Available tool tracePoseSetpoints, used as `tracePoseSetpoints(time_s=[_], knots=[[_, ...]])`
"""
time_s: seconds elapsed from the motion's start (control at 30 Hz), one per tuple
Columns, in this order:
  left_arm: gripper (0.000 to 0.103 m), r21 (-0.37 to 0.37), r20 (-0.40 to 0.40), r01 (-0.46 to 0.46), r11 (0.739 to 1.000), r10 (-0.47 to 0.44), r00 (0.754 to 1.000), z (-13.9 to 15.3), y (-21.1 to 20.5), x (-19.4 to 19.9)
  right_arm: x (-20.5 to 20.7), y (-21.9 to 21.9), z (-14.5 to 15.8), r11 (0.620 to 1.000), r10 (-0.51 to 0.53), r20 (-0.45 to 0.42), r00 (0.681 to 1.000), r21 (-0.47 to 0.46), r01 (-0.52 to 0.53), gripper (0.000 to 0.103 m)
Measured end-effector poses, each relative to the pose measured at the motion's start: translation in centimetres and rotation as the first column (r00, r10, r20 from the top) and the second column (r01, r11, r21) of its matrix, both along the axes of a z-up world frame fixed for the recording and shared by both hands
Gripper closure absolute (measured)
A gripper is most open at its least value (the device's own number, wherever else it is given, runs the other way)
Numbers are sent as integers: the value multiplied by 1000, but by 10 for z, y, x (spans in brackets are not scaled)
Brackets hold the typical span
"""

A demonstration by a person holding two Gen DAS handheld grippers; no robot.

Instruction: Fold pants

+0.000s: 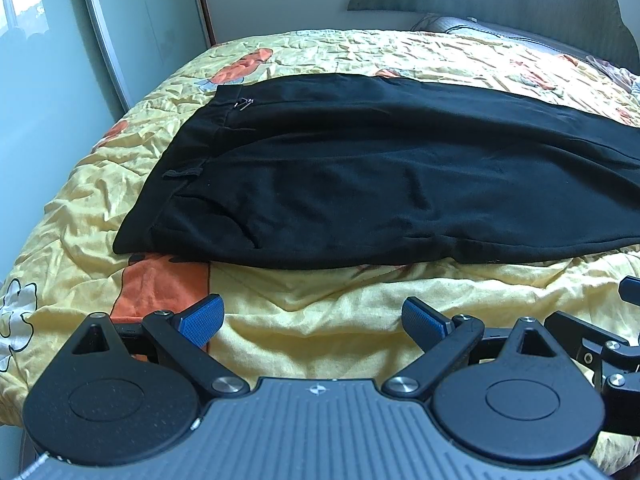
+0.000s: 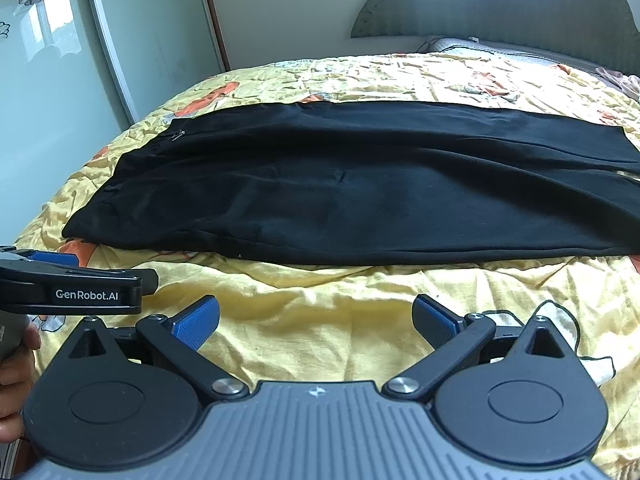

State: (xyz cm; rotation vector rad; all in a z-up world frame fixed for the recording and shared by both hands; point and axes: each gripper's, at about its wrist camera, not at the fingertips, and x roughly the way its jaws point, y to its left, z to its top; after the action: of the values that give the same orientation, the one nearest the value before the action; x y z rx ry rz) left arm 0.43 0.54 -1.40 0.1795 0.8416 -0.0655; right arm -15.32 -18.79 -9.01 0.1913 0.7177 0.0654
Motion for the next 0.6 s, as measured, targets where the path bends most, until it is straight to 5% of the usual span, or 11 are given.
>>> tracePoseSetpoints(time_s=[0.6], knots=[[6, 0, -2, 7, 1000, -7, 1000, -2, -2, 0, 0, 5, 0, 999, 24, 13, 1000, -23, -24, 0]])
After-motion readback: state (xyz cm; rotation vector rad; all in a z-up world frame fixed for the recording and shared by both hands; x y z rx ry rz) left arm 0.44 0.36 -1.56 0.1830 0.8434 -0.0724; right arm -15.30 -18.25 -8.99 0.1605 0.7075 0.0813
